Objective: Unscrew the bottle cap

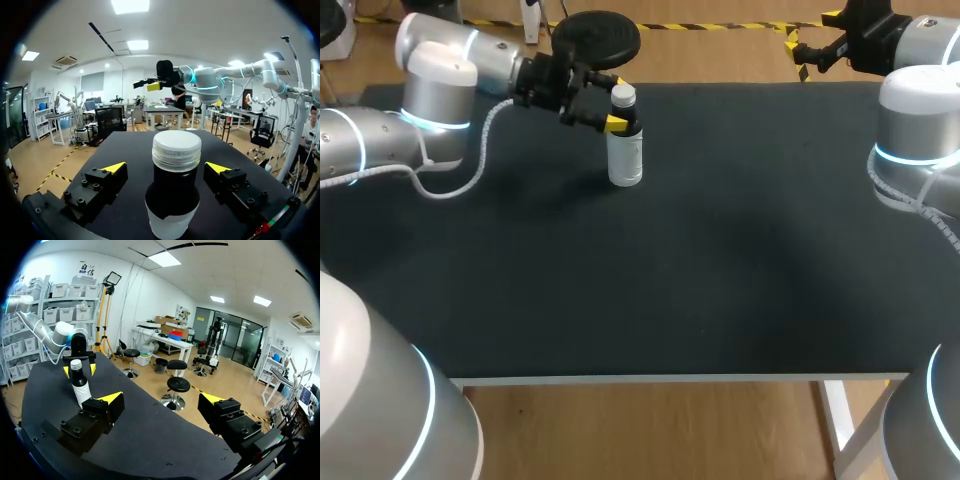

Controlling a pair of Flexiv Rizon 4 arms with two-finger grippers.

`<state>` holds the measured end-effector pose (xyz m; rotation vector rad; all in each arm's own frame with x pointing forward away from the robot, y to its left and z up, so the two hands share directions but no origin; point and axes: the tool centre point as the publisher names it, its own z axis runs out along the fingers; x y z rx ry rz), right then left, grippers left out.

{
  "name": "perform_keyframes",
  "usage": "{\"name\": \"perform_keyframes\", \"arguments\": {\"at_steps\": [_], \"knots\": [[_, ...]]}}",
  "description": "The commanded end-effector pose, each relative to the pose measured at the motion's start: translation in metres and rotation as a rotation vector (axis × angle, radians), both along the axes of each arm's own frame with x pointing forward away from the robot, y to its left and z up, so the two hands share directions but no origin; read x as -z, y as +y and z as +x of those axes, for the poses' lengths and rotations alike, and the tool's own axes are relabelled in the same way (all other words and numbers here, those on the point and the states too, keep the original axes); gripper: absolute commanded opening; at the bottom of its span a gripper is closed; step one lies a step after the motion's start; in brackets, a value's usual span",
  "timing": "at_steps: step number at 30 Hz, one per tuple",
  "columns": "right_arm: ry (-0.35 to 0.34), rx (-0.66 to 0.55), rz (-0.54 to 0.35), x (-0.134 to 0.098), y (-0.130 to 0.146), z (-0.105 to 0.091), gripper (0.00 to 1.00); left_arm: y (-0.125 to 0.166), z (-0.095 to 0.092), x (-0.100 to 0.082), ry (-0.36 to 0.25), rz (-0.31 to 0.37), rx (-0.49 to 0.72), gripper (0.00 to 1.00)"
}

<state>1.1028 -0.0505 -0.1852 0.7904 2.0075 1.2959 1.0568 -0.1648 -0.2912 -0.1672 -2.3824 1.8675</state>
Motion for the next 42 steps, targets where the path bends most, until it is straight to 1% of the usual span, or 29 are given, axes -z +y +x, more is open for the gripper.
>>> {"name": "perform_keyframes", "arguments": {"at_steps": [1,6,7,8,9,11,12,13,15,17,19,20,21,22,23,30,42], "knots": [[0.001,-0.001,0.0,-0.0001,-0.0002,0.0003,1.0,-0.0028,0.0036,0.0036,0.001,-0.007,0.011,1.0],[0.001,-0.001,0.0,-0.0001,-0.0002,0.0003,1.0,-0.0038,0.0037,0.0037,-0.001,-0.013,0.015,1.0],[0.001,-0.001,0.0,-0.0001,-0.0002,0.0003,1.0,-0.0039,0.0038,0.0037,-0.001,-0.013,0.015,0.95],[0.001,-0.001,0.0,-0.0001,-0.0002,0.0003,1.0,-0.0039,0.0038,0.0037,-0.001,-0.014,0.015,0.84],[0.001,-0.001,0.0,-0.0001,-0.0002,0.0003,1.0,-0.004,0.0038,0.0038,-0.001,-0.014,0.015,0.78],[0.001,-0.001,0.0,-0.0001,-0.0002,0.0003,1.0,-0.004,0.0039,0.0038,-0.002,-0.015,0.015,0.71],[0.001,-0.001,0.0,-0.0001,-0.0002,0.0003,1.0,-0.0039,0.0039,0.0038,-0.002,-0.015,0.016,0.5],[0.001,-0.001,0.0,-0.0001,-0.0002,0.0003,1.0,-0.0039,0.0039,0.0038,-0.003,-0.015,0.016,0.45],[0.001,-0.001,0.0,-0.0001,-0.0002,0.0003,1.0,-0.0039,0.0038,0.0039,-0.003,-0.015,0.018,0.41],[0.001,-0.001,0.0,-0.0001,-0.0002,0.0003,1.0,-0.0038,0.0037,0.0039,-0.004,-0.014,0.019,0.41],[0.001,-0.001,0.0,-0.0001,-0.0002,0.0003,1.0,-0.0035,0.0035,0.0039,-0.004,-0.013,0.02,0.39],[0.001,-0.001,0.0,-0.0001,-0.0002,0.0003,1.0,-0.0033,0.0034,0.0039,-0.005,-0.012,0.02,0.31],[0.001,-0.001,0.0,-0.0001,-0.0002,0.0003,1.0,-0.003,0.0032,0.0038,-0.005,-0.012,0.02,0.16],[0.001,-0.001,0.0,-0.0001,-0.0002,0.0003,1.0,-0.0026,0.0029,0.0037,-0.006,-0.012,0.02,0.11],[0.001,-0.001,0.0,-0.0001,-0.0002,0.0003,1.0,-0.0023,0.0026,0.0035,-0.008,-0.012,0.02,0.0],[0.001,-0.001,0.0,-0.0001,-0.0002,0.0003,1.0,-0.0021,-0.0008,0.0017,-0.029,-0.011,0.03,0.0],[0.001,-0.001,0.0,-0.0001,-0.0002,0.0003,1.0,-0.0017,-0.002,0.0004,-0.045,-0.024,0.031,0.0]]}}
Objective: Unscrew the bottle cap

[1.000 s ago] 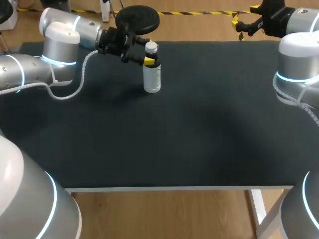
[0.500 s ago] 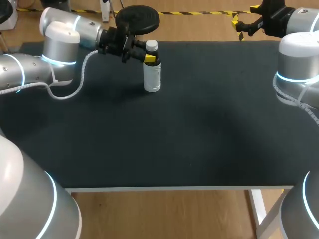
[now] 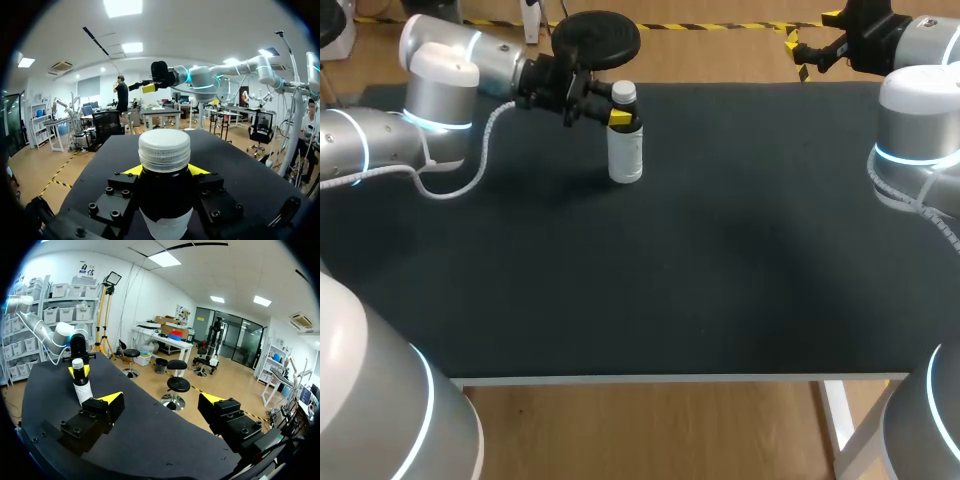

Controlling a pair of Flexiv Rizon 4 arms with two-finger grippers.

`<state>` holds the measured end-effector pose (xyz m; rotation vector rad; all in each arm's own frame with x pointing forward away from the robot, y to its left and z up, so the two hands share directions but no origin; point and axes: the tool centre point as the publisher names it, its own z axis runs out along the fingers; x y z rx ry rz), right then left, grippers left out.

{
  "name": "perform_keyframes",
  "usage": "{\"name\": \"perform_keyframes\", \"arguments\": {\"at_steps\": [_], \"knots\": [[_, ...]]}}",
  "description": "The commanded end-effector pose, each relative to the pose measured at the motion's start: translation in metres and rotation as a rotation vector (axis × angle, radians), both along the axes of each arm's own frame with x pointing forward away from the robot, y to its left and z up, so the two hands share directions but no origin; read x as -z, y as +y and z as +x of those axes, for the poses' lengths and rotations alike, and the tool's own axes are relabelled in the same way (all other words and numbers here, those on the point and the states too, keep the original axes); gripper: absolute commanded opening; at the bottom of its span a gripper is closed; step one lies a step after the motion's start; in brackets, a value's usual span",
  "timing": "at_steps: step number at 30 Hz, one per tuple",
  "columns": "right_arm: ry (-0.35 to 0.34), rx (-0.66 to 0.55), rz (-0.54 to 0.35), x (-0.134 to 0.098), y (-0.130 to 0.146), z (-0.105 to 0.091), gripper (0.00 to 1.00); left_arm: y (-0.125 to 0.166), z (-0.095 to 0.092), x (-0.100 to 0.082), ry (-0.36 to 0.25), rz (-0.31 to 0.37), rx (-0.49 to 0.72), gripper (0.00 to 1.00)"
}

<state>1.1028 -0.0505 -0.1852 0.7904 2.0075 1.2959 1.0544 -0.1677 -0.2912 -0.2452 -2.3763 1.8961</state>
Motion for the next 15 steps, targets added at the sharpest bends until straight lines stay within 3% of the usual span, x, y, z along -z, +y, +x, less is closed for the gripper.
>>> {"name": "perform_keyframes", "arguments": {"at_steps": [1,15], "knots": [[0.001,-0.001,0.0,-0.0001,-0.0002,0.0003,1.0,0.0014,0.0002,0.0003,-0.002,-0.004,0.002,0.0],[0.001,-0.001,0.0,-0.0001,-0.0002,0.0003,1.0,0.0004,-0.0015,0.0003,-0.013,0.0,0.019,0.0]]}}
